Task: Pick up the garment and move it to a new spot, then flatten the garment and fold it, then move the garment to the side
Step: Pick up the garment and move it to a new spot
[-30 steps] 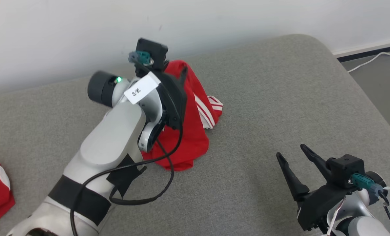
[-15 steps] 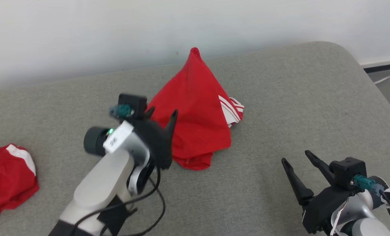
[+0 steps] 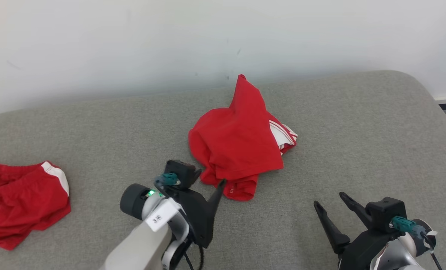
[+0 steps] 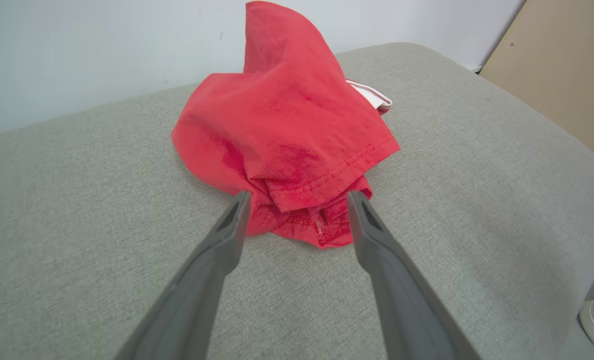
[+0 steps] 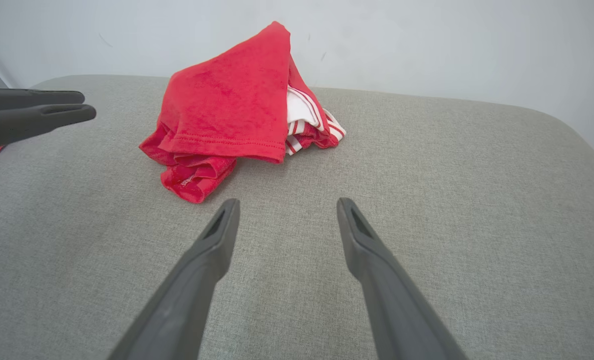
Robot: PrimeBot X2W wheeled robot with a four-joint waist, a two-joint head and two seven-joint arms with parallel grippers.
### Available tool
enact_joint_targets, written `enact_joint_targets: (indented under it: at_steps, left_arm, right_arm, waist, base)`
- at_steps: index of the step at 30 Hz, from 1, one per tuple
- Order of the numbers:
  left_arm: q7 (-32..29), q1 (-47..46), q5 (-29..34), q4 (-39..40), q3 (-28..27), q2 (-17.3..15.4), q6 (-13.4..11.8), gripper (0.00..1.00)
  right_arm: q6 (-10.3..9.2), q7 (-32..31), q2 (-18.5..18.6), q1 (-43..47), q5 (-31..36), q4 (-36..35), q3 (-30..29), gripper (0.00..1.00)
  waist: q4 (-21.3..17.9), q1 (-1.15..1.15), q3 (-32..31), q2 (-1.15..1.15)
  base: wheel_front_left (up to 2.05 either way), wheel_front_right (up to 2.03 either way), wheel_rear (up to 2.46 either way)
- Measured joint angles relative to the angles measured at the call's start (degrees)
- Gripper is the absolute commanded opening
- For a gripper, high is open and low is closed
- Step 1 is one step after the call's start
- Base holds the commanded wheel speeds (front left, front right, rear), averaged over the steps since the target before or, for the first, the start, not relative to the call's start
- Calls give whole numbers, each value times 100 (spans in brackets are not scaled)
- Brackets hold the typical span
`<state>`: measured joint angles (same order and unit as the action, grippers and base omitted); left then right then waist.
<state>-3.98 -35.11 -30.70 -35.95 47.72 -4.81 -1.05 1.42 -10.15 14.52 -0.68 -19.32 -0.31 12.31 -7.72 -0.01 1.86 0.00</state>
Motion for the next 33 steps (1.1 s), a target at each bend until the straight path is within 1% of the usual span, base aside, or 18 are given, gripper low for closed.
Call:
enact_joint_targets:
  at_steps: [3, 5, 7, 11, 14, 18, 27, 30, 33]
  left_arm:
    - [-2, -1, 133, -1, 146, 36, 0, 100]
    - [-34, -20, 202, -5, 285, 85, 1, 100]
    - [-36, -54, 221, -16, 310, 107, -7, 100]
    - [-54, -87, 379, -43, 332, 109, -103, 100]
    - [-55, -271, 421, -55, 346, 112, -149, 100]
    - [-62, -467, 498, -65, 352, 119, -157, 100]
    - [-215, -781, 719, -425, 500, 125, -170, 100]
    - [-256, -860, 781, -600, 570, 129, -169, 100]
    - [-256, -1052, 850, -739, 622, 133, -168, 100]
  right_arm:
    - [10, -2, -30, -22, 0, 13, 56, 100]
    - [11, -23, -85, -69, 0, 19, 112, 100]
    - [10, -44, -109, -101, 0, 15, 136, 100]
    - [10, -44, -119, -98, 0, 11, 135, 100]
    - [8, -43, -121, -97, 0, 2, 129, 100]
    - [2, -43, -146, -98, 0, 0, 133, 100]
    - [2, 9, -232, -277, 0, 1, 157, 100]
    - [0, 41, -241, -329, -1, 15, 133, 100]
    - [-42, 67, -247, -333, -2, 25, 90, 100]
  waist:
    - [-45, 0, -4, 0]
    - [-153, 0, 15, 0]
    - [-239, 0, 36, 0]
    - [-439, 0, 101, 0]
    - [-600, 0, 179, 0]
    - [-759, 0, 281, 0]
    - [-1212, 1, 654, 0]
    - [-1321, 1, 790, 0]
    - [-1395, 2, 915, 1]
  base:
    - [0, 0, 0]
    - [0, 0, 0]
    - [0, 0, 0]
    - [0, 0, 0]
    - [0, 0, 0]
    - [0, 0, 0]
    - [0, 0, 0]
    - [0, 0, 0]
    - [0, 0, 0]
